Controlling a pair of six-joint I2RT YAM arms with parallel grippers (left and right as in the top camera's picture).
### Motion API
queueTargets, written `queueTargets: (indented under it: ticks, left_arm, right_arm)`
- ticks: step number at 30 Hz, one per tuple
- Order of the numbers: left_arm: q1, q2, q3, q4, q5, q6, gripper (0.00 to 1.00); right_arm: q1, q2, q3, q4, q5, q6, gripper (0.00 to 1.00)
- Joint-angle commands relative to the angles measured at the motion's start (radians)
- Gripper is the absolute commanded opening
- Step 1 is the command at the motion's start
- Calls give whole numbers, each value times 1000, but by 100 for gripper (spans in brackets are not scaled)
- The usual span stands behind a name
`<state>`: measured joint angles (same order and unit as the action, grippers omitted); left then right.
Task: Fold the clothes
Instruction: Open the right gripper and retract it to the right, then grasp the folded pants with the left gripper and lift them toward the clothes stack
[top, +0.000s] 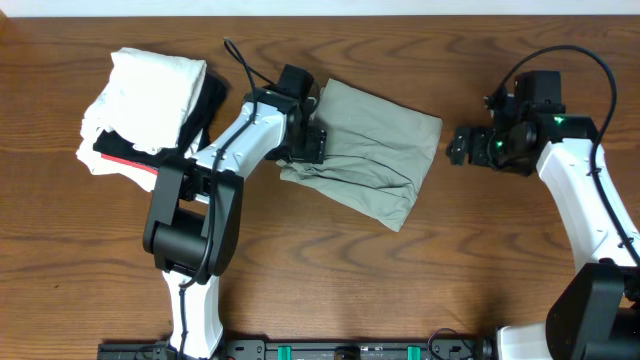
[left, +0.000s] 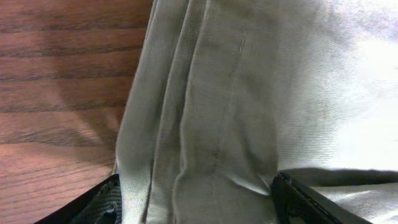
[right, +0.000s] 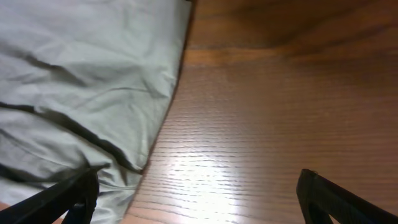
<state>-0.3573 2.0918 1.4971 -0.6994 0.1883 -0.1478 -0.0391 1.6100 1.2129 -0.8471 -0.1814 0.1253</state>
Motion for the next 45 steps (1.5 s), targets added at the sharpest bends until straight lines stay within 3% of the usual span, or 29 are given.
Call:
queueTargets:
  ticks: [1,3,6,9,10,11,12,19,23,34,45]
  left_arm:
    - [-1,13,-23,-2,11,24,76]
    - [-1,14,-32,-2,8,24,75]
    - [-2,14,-51,5,7,24,66]
    - [-2,14,-85,28,2,24,60]
    - [-2,14,-93,31,2,24,53]
    - [-2,14,-99,31,2,24,34]
    - [-2,14,-99,27,2,24,7]
    - [-2,-12,-60,20,2,13,6]
    - [-2,-72,-32,21,1,13,6]
    - [87,-324,45,70,-51,-67,6]
    - [343,-483,49,358,-47,-172,6]
  right_arm:
    - [-6,0,-43,19,11,20,95]
    - [-5,0,-82,61,-16,19,88]
    - [-2,0,-156,145,-50,19,66]
    - [0,0,-235,223,-58,19,59]
    - [0,0,-257,240,-59,20,57]
    - [0,0,-275,252,-59,19,57]
    - [0,0,-289,257,-58,19,56]
    - [-1,0,-314,249,-55,19,72]
    - [-1,0,-319,243,-55,19,99]
    - [-1,0,-320,242,-55,19,99]
    - [1,0,-320,251,-61,61,99]
